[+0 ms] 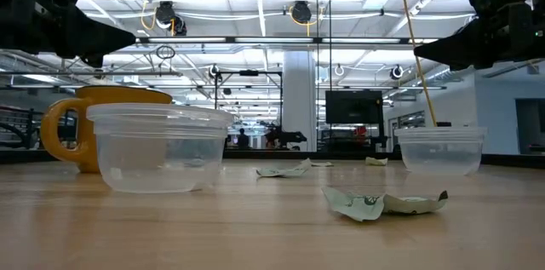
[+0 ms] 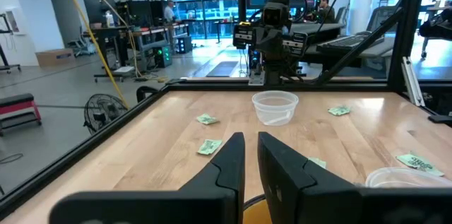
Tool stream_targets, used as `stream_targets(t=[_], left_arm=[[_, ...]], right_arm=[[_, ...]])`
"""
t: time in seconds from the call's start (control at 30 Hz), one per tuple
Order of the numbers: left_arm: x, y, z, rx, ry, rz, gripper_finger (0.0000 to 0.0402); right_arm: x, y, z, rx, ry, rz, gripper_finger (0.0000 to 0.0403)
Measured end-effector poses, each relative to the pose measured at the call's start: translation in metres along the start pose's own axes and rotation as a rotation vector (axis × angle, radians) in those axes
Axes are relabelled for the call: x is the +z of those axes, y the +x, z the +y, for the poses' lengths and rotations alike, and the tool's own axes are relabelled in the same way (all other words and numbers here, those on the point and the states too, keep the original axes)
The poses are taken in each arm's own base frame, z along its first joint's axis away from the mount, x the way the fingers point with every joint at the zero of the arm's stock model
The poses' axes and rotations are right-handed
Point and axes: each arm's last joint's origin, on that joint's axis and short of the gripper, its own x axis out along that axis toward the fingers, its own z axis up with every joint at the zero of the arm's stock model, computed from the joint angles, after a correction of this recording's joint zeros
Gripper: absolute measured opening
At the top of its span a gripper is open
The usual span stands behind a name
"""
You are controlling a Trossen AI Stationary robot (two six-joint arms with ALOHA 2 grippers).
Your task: Pick and place Stevia / Truvia into bins
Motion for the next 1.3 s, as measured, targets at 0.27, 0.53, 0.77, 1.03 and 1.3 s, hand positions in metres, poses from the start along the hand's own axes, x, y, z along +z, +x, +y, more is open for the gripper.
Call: stream_targets(t=[0.27,0.53,0.77,1.03,1.3], left_arm=[[0.0000,0.0000,0.0000,0.000,0.000,0.000,0.0047],[0.0000,-0.0001,0.0001,0.000,-0.001,-0.002,0.0047],[0.0008,-0.0001,0.0001,0.001,-0.004,-0.009,0.0047],[0.0008,-0.0001,0.0001,0.001,-0.006,-0.009,0.0047],[0.0008,-0.0001,0.0001,0.001,-0.006,-0.010,0.0047]], right_arm=[[-0.0001,0.0000,0.0000,0.000,0.000,0.001,0.0000],[-0.0001,0.0000,0.0000,0.000,-0.083,0.001,0.0000],[0.0003,0.0000,0.0000,0.000,-0.077,-0.003,0.0000],[0.0008,0.0000,-0.0001,-0.001,-0.077,-0.008,0.0000],[0.0060,-0.0002,-0.0007,-0.005,0.024,-0.060,0.0000]])
